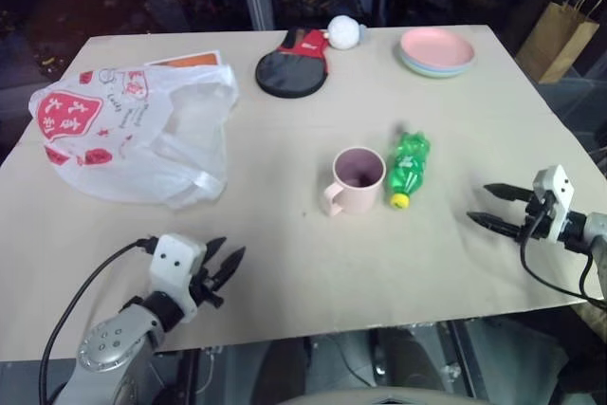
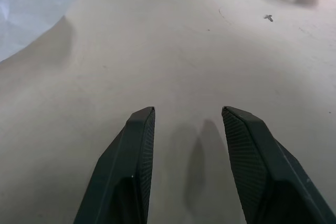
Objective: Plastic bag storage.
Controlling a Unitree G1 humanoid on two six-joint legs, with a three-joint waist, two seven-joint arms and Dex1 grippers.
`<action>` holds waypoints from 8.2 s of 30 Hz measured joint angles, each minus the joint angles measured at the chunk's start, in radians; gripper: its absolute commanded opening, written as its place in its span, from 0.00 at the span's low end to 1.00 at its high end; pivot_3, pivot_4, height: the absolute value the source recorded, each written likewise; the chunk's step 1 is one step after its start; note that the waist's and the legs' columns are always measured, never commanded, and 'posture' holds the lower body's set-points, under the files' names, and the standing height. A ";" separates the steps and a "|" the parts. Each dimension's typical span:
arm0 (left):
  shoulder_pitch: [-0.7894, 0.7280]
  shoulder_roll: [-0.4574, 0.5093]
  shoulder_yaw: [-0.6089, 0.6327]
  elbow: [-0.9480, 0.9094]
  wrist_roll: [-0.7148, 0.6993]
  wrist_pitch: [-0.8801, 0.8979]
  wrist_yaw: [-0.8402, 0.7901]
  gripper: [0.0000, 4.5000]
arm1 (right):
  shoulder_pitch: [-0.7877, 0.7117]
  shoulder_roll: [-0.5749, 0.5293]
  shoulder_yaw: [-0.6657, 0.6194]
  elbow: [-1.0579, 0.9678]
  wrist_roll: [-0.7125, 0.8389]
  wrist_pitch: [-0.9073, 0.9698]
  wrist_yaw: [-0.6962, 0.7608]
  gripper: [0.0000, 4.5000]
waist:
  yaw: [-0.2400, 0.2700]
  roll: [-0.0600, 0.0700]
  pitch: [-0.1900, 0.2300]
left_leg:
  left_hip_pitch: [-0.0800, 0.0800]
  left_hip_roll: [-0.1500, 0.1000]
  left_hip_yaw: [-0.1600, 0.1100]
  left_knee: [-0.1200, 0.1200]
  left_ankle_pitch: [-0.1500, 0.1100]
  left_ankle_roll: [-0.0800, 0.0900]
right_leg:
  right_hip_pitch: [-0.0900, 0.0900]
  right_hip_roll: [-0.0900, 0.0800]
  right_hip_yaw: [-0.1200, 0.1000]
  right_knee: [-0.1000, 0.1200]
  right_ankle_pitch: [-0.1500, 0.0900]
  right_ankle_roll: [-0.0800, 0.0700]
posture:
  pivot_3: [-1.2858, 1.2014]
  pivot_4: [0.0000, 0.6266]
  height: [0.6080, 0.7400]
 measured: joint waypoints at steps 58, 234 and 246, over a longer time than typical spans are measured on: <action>-0.454 -0.287 0.013 0.149 -0.215 0.092 0.394 0.46 | 0.089 0.007 -0.046 -0.510 0.329 0.373 0.029 0.97 | 0.010 -0.001 0.000 | -0.001 0.000 -0.001 0.002 0.000 0.000 | 0.001 0.001 0.000 0.002 0.004 0.001 | 0.52 0.24 1.00; -0.207 0.129 0.269 -0.197 -0.882 0.193 0.028 0.00 | -0.682 0.885 0.321 0.184 0.232 0.924 -0.581 0.10 | -0.005 -0.001 0.003 | -0.002 0.001 -0.006 -0.007 0.000 0.000 | -0.003 0.002 -0.005 0.000 0.003 -0.003 | 0.52 0.24 1.00; -0.217 0.111 0.194 -0.191 -0.885 0.162 0.002 0.00 | -0.728 0.891 0.269 0.237 0.186 0.594 -0.796 0.97 | -0.006 0.001 0.003 | -0.004 0.001 -0.007 -0.009 0.000 0.000 | -0.005 0.002 -0.006 0.000 0.002 -0.003 | 0.52 0.24 1.00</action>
